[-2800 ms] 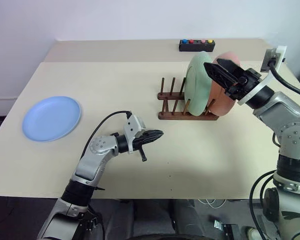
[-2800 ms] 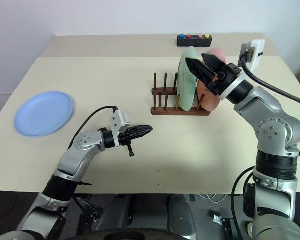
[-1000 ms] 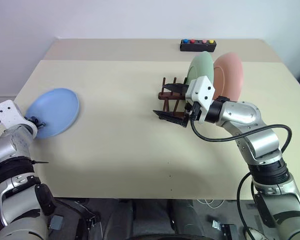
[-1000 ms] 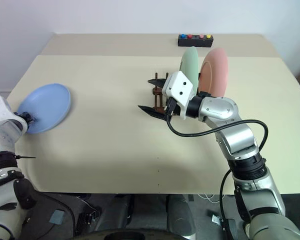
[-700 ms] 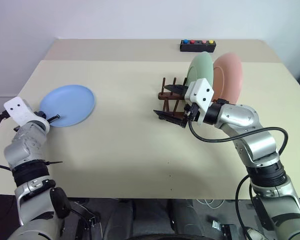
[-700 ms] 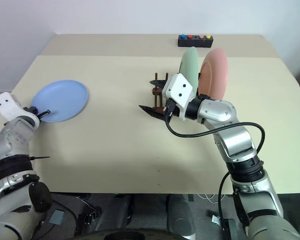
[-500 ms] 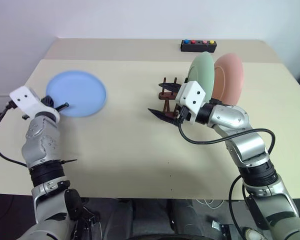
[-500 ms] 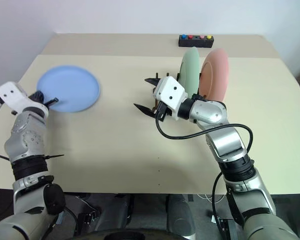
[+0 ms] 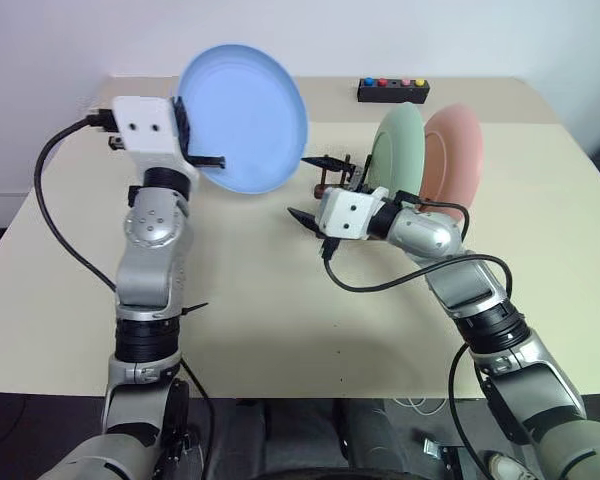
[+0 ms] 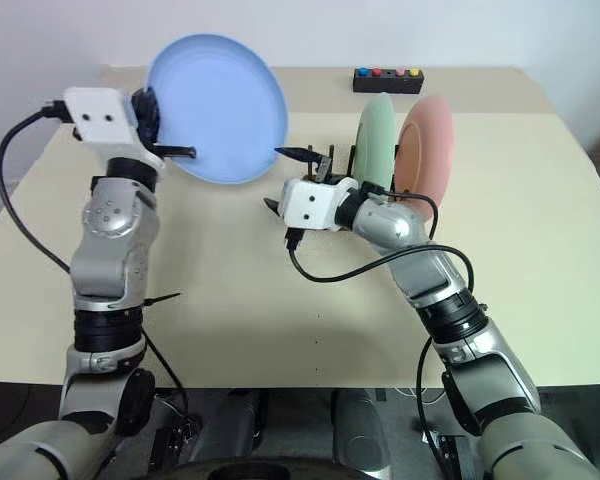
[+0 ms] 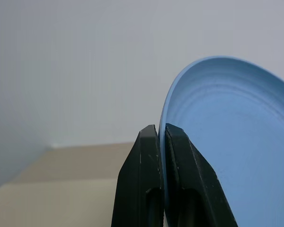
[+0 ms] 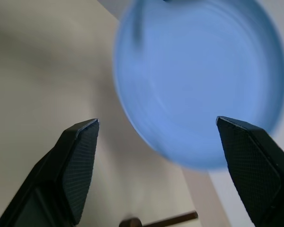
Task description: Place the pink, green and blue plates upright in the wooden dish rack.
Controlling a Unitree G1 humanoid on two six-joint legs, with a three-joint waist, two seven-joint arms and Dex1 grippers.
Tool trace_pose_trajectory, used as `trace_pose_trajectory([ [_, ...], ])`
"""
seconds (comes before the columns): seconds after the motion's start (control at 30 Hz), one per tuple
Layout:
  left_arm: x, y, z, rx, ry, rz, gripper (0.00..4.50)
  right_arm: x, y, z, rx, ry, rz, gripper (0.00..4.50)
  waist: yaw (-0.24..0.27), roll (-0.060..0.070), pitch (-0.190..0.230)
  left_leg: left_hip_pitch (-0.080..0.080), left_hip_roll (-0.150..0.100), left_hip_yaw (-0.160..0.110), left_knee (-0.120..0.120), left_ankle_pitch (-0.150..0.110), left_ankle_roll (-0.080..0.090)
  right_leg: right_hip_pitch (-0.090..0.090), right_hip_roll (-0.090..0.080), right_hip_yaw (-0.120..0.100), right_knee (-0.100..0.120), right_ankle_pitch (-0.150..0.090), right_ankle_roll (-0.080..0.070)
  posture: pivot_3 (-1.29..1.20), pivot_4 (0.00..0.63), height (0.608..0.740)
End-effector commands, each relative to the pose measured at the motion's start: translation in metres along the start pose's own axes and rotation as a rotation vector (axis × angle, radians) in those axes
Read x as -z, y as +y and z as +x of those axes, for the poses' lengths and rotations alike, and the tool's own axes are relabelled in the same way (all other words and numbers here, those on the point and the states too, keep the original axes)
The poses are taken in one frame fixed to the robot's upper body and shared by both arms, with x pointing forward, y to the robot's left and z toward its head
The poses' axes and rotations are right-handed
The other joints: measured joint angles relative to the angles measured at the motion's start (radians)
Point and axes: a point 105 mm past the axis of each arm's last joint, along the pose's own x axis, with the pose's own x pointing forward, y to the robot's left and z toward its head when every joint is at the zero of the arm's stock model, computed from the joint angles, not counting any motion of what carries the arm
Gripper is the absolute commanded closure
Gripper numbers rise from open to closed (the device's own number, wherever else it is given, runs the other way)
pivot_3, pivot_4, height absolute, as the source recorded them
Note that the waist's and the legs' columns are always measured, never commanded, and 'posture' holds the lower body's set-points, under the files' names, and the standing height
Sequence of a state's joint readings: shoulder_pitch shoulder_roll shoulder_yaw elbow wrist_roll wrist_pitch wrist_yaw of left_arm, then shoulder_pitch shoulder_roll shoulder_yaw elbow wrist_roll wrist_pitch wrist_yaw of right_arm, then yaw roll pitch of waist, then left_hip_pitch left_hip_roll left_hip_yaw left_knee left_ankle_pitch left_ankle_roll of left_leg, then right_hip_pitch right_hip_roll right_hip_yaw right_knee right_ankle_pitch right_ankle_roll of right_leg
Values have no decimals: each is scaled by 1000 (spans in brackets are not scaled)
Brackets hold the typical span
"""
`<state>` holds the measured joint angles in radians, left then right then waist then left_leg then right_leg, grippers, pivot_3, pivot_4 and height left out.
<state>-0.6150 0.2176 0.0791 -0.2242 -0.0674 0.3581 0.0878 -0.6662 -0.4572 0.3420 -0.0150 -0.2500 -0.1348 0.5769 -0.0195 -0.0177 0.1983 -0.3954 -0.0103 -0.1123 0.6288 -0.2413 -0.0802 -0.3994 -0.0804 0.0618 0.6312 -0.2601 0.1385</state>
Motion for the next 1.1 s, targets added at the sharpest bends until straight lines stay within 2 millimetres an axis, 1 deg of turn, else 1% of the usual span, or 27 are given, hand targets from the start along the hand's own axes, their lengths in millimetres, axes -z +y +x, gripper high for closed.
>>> trace_pose_trajectory([
  [0.03, -33, -19, -2, 55, -111, -4, 4460, -14, -8, 4, 32, -52, -80, 454, 1, 0, 0, 0, 0, 0, 0, 0, 0, 0, 0, 0, 0, 0, 0, 0, 150, 734],
  [0.13, -34, -27, -4, 74, -107, -10, 4460, -13, -4, 6, 25, -49, -90, 454, 1, 0, 0, 0, 0, 0, 0, 0, 0, 0, 0, 0, 0, 0, 0, 0, 150, 734],
  [0.23, -34, -28, -4, 73, -92, -45, 4460, -12, 0, 7, 25, -47, -89, 454, 0, 0, 0, 0, 0, 0, 0, 0, 0, 0, 0, 0, 0, 0, 0, 0, 150, 734],
  [0.4, -40, -36, -6, 104, -93, -80, 4460, -5, 1, 10, 33, -12, -102, 454, 1, 0, 0, 0, 0, 0, 0, 0, 0, 0, 0, 0, 0, 0, 0, 0, 150, 734],
  [0.5, -42, -37, -7, 110, -94, -91, 4500, -1, 1, 11, 36, 4, -107, 1325, 1, 0, 0, 0, 0, 0, 0, 0, 0, 0, 0, 0, 0, 0, 0, 0, 150, 734],
  [0.63, -42, -36, -8, 106, -88, -102, 4500, 3, 0, 12, 50, 23, -116, 3259, 1, 0, 0, 0, 0, 0, 0, 0, 0, 0, 0, 0, 0, 0, 0, 0, 150, 734],
  [0.7, -41, -36, -8, 105, -85, -104, 4500, 4, -1, 12, 54, 27, -123, 4341, 1, 0, 0, 0, 0, 0, 0, 0, 0, 0, 0, 0, 0, 0, 0, 0, 150, 734],
  [0.73, -41, -36, -8, 104, -85, -108, 4500, 4, -1, 12, 55, 25, -126, 4432, 0, 0, 0, 0, 0, 0, 0, 0, 0, 0, 0, 0, 0, 0, 0, 0, 150, 734],
  [0.87, -42, -34, -8, 94, -95, -168, 4500, 3, 0, 12, 54, 20, -138, 4432, 0, 0, 0, 0, 0, 0, 0, 0, 0, 0, 0, 0, 0, 0, 0, 0, 150, 734],
  [0.97, -42, -27, -7, 62, -96, -259, 4500, 2, -1, 12, 61, 16, -158, 4432, 1, 0, 0, 0, 0, 0, 0, 0, 0, 0, 0, 0, 0, 0, 0, 0, 150, 734],
  [1.0, -44, -25, -7, 57, -106, -304, 3849, 2, -1, 12, 64, 14, -171, 4500, 1, 0, 0, 0, 0, 0, 0, 0, 0, 0, 0, 0, 0, 0, 0, 0, 150, 734],
  [1.07, -52, -17, -8, 30, -151, -441, 3023, 0, -2, 11, 70, 5, -197, 4500, 2, 0, 0, 0, 0, 0, 1, 0, 0, 0, 0, 0, 0, 0, 0, 0, 150, 734],
  [1.1, -54, -15, -8, 22, -164, -477, 2465, -1, -2, 11, 72, 1, -204, 4500, 1, 0, 0, 0, 0, 0, 1, 0, 0, 0, 0, 0, 0, 0, 0, 0, 150, 734],
])
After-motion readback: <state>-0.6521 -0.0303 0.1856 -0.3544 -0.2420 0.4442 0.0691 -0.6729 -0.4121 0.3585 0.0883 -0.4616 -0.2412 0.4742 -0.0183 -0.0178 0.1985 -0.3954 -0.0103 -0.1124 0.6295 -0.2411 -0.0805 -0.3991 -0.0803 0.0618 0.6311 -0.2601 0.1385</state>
